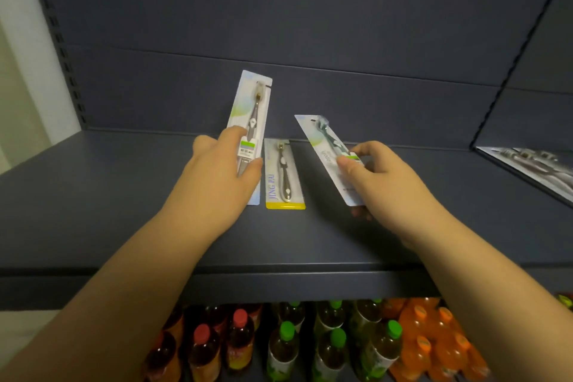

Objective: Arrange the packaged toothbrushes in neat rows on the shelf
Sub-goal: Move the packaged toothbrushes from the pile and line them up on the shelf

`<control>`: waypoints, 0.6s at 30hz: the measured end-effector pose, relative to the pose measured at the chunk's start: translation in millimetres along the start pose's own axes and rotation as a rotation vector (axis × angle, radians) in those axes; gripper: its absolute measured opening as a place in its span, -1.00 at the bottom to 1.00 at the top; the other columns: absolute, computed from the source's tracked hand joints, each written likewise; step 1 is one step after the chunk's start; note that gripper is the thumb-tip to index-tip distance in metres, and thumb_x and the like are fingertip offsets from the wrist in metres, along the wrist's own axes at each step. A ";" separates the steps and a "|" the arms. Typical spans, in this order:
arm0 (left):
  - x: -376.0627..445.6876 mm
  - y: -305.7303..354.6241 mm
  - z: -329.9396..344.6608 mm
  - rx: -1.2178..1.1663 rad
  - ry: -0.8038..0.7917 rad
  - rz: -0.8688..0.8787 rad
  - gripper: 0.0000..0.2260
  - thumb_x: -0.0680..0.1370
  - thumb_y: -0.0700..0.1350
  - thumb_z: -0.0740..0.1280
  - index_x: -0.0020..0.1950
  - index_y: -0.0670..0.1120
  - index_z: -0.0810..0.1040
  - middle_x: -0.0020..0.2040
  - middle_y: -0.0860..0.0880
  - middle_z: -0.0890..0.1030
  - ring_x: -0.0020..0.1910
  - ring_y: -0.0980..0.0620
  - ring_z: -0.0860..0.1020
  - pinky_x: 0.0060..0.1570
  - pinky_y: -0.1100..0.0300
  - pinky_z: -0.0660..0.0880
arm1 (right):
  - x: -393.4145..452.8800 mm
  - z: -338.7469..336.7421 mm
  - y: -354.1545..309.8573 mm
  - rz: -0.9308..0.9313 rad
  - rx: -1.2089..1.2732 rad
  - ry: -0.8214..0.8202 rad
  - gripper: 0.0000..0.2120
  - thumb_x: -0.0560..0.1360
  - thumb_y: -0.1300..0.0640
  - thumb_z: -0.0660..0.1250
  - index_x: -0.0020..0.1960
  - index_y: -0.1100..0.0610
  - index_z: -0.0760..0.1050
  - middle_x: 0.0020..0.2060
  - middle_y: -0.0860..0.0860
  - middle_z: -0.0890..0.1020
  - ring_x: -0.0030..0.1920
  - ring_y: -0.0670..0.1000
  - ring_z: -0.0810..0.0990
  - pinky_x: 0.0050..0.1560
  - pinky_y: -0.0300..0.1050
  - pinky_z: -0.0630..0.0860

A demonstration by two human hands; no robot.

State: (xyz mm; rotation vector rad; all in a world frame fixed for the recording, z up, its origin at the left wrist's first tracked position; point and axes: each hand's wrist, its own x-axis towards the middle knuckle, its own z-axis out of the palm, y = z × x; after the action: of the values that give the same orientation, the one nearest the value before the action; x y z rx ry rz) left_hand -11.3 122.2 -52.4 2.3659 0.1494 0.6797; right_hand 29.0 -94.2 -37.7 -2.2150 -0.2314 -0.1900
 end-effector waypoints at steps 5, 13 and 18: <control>-20.8 46.4 22.7 -0.131 -0.039 0.017 -0.66 0.57 0.13 0.24 0.34 0.19 0.32 0.21 0.04 0.36 -0.03 0.04 0.46 -0.17 0.23 0.33 | -24.7 -39.8 20.3 -0.085 -0.183 0.111 -0.76 0.56 -0.28 0.16 0.09 -0.16 0.37 -0.25 -0.08 0.61 -0.31 -0.01 0.61 -0.26 0.04 0.57; -59.7 128.6 85.2 -0.260 -0.158 0.074 -0.68 0.56 0.18 0.22 0.28 0.28 0.23 0.19 0.14 0.41 -0.07 0.17 0.46 -0.22 0.29 0.33 | -55.0 -107.2 71.3 -0.077 -0.298 0.223 -0.70 0.54 -0.31 0.15 0.08 -0.12 0.37 -0.34 -0.07 0.55 -0.29 -0.11 0.52 -0.29 -0.06 0.45; -79.2 184.0 127.7 -0.304 -0.208 0.100 -0.59 0.56 0.15 0.24 0.35 0.29 0.15 0.20 0.15 0.33 0.03 0.13 0.43 -0.20 0.29 0.34 | -74.7 -163.2 116.0 -0.016 -0.354 0.225 -0.69 0.54 -0.32 0.13 0.12 -0.13 0.33 -0.31 -0.08 0.57 -0.28 -0.12 0.53 -0.25 -0.02 0.49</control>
State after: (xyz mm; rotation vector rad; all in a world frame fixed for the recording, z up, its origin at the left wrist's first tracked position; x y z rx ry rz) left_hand -27.1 -114.8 -53.2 2.1420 -0.1539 0.4615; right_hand -25.5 -300.7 -44.1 -2.5161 -0.0958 -0.5195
